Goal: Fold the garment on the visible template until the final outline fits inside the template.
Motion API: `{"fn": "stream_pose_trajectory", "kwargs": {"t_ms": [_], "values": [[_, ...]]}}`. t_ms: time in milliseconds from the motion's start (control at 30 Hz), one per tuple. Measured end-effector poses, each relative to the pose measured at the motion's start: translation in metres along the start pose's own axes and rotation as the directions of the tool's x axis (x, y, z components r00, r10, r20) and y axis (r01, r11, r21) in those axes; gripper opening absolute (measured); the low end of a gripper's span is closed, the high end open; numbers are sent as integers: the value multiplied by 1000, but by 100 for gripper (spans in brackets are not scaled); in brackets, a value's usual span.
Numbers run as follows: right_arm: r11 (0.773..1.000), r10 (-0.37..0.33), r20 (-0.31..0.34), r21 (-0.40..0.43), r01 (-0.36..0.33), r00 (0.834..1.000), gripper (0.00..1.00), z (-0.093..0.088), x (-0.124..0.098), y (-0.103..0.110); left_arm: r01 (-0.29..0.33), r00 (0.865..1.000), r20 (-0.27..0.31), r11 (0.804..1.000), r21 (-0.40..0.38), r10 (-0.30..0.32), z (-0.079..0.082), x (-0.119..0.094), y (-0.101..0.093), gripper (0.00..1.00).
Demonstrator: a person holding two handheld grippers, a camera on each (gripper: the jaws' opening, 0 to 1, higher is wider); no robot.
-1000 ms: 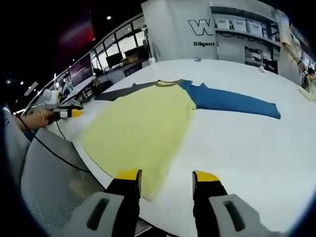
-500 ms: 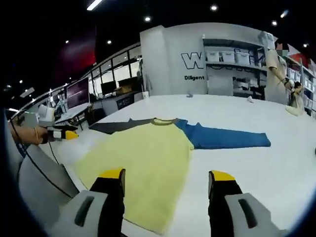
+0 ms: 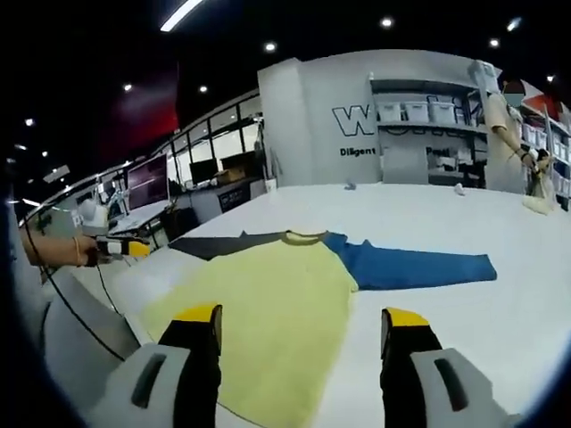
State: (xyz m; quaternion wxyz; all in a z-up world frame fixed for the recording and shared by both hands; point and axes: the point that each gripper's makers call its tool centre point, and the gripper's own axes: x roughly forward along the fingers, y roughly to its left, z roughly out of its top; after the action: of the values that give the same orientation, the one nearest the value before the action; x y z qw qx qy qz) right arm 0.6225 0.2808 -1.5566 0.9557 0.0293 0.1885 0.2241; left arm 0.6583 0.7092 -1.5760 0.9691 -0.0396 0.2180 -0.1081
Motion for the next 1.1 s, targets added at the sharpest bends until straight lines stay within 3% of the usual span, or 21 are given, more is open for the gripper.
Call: {"fn": "stream_pose_trajectory", "kwargs": {"t_ms": [100, 267, 367, 400, 500, 633, 667, 767, 900, 933, 1033, 1100], "values": [[1000, 5, -6, 0, -5, 1000, 70, 2, 1, -1, -15, 1000, -8, 1000, 16, 15, 12, 4, 11, 79], [1000, 11, -41, -8, -11, 999, 66, 1, 1, 2, -58, 998, -27, 998, 19, 58, 18, 11, 35, 75], [1000, 0, -56, 2, 1, 998, 64, -1, 2, -2, -109, 993, -35, 994, 4, 109, 19, 16, 55, 71], [1000, -8, -66, 6, 9, 998, 62, -2, 1, -4, -168, 985, -29, 986, 17, 168, 20, 17, 72, 68], [999, -36, -65, 27, 38, 997, 60, 3, -1, -5, -206, 978, -40, 979, -12, 205, 17, 26, 101, 69], [999, -43, -65, 25, 44, 997, 60, 4, -2, -8, -226, 974, -36, 973, -40, 225, 15, 30, 115, 68], [999, -48, -73, 20, 49, 996, 60, 2, -2, -11, -232, 972, -52, 972, -46, 229, 9, 38, 133, 68], [998, -58, -87, 24, 60, 995, 58, 2, -2, -12, -236, 970, -71, 970, -54, 232, 4, 42, 137, 64], [998, -57, -116, 24, 60, 992, 54, -1, 1, -12, -299, 951, -101, 953, -53, 293, -5, 45, 157, 48], [998, -56, -125, 20, 58, 991, 53, -2, 1, -12, -323, 944, -100, 944, -75, 315, -7, 47, 163, 48], [999, -45, -153, 13, 48, 987, 52, -6, 4, -9, -337, 941, -94, 932, -135, 326, -14, 54, 168, 49], [999, -44, -170, 8, 46, 985, 51, -10, 10, -15, -344, 938, -101, 930, -132, 332, -19, 61, 181, 48]]}}
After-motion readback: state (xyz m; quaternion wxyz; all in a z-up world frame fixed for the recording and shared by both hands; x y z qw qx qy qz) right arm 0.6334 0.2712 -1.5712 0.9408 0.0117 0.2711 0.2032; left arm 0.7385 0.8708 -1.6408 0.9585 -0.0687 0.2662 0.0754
